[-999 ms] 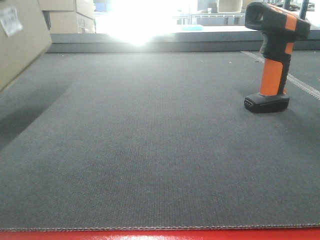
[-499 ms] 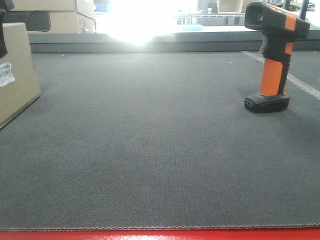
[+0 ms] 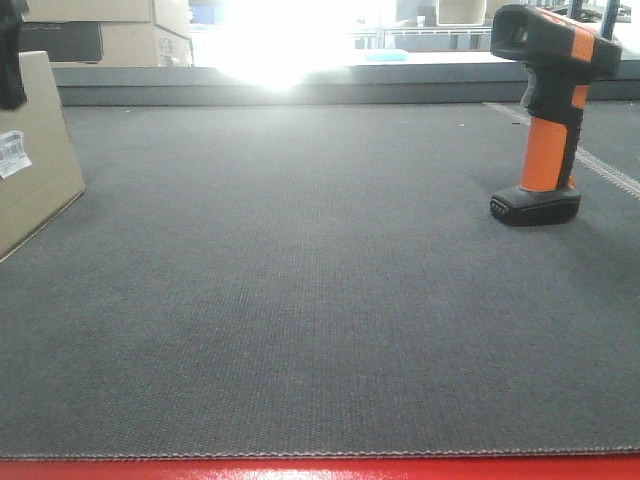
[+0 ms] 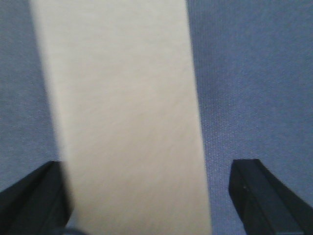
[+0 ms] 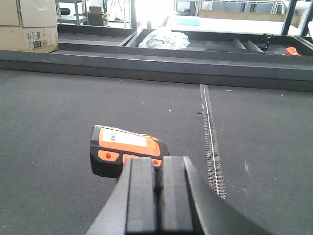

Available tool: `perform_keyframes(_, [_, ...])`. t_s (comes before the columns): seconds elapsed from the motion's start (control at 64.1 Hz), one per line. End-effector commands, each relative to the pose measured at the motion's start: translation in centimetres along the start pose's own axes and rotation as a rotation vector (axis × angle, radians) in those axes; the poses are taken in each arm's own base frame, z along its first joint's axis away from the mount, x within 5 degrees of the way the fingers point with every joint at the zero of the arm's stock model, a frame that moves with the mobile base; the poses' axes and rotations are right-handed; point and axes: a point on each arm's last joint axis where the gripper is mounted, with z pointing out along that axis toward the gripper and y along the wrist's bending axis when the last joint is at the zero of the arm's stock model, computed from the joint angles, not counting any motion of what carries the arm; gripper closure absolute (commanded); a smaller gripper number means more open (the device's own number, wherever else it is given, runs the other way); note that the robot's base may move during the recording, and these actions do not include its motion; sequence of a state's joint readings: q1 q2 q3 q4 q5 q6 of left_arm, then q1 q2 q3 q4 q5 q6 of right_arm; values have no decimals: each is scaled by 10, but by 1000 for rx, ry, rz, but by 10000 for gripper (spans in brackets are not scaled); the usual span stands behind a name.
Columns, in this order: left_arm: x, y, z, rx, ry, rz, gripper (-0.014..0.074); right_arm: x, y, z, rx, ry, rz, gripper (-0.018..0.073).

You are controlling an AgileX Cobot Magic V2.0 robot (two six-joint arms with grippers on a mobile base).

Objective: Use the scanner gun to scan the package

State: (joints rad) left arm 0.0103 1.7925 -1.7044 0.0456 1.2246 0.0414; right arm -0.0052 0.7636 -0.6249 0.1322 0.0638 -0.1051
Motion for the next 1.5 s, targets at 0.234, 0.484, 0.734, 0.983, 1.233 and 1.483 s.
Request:
perform_keyframes(0.234, [41,-1,-77,19,-177,-11,227,12,-1,-1,6,36,-6,724])
perform_keyframes(0.484, [95,-3,-109,6,-417,-14,618,36,-2,1,7,107,-6,724])
perform_keyframes(0.734, [156,-6,-125,-9,-708,-18,707,50,-2,0,9,146,-5,724])
perform_keyframes(0.983, [218,-11,-107,-23,-965,-21,707,50,-2,0,9,143,-5,724])
perform_keyframes(1.233, [249,-14,-90,-31,-1116,-22,707,50,-2,1,9,139,-5,724])
perform_keyframes(1.483, [250,-14,-90,-31,-1113,-22,707,50,-2,1,9,139,-5,724])
